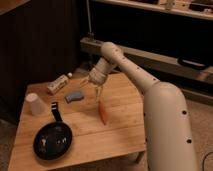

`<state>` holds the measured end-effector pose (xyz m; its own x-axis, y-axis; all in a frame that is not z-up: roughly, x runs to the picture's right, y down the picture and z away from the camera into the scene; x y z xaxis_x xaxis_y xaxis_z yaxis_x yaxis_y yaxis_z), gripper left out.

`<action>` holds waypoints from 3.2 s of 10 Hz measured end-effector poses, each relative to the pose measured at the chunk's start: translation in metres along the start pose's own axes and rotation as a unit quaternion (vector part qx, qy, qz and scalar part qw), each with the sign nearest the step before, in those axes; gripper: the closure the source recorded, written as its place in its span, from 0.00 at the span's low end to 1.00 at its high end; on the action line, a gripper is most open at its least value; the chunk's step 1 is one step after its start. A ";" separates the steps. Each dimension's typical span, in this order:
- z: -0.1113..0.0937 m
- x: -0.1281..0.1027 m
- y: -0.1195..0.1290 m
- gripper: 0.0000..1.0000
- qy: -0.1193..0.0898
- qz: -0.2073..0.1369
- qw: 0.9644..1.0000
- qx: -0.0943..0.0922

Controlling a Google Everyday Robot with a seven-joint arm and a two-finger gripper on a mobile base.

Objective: Place the ceramic cup over the eraser

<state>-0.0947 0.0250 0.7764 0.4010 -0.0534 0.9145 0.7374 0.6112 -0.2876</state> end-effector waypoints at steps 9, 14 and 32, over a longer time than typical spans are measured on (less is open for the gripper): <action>0.000 0.000 0.000 0.20 0.000 0.000 1.000 0.000; 0.000 0.000 0.000 0.20 0.000 0.000 1.000 0.000; 0.018 -0.026 -0.049 0.20 0.090 -0.066 0.993 -0.027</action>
<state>-0.1515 0.0103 0.7716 0.3855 -0.2734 0.8813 0.8163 0.5464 -0.1875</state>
